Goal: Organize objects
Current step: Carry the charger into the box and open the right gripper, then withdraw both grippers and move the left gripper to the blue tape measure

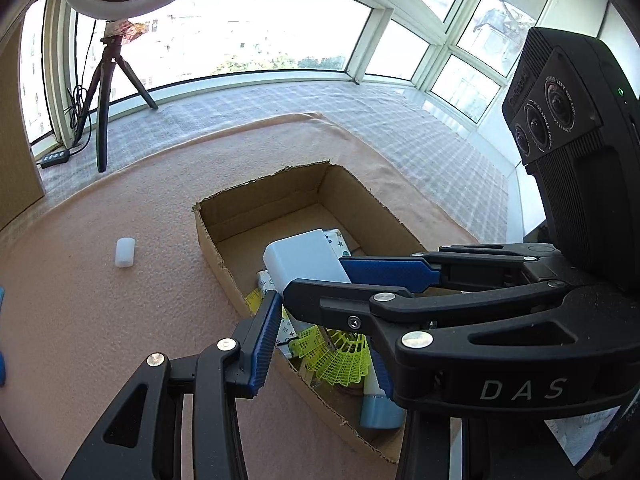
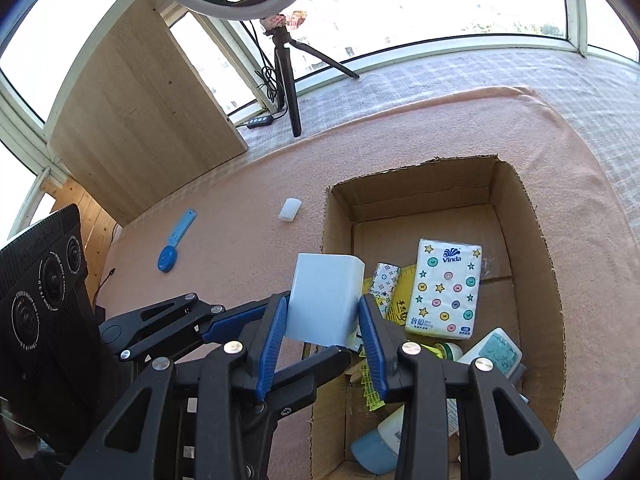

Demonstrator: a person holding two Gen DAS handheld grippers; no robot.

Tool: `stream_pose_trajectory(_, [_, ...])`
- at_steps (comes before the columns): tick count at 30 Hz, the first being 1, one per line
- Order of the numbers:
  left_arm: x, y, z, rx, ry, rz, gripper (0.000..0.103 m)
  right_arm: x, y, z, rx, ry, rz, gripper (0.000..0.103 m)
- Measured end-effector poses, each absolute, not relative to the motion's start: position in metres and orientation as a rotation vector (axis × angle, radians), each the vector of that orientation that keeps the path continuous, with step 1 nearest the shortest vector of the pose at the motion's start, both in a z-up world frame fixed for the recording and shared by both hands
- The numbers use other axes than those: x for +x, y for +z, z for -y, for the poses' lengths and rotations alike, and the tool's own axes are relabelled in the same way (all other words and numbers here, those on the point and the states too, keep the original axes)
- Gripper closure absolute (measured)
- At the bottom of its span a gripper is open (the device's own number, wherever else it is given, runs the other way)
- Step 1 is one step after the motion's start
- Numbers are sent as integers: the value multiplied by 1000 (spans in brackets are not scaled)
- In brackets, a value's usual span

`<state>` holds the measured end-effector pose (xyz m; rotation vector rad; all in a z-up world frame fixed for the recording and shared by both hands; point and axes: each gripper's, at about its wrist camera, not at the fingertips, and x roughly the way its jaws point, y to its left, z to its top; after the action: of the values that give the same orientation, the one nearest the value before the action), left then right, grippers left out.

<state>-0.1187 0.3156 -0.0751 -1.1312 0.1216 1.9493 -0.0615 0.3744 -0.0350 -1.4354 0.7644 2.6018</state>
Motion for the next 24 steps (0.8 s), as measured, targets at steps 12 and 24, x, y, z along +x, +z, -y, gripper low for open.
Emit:
stream_pose_trajectory(12, [-136,-86,-347,-1144,1947,-156,26,-67,-41,-408,-1367,2597,-725,38])
stream_pose_trajectory(24, [-140,-88,-335,-1150,1972,-155,15,-64,-34,-413,-1280,2554,-594,26])
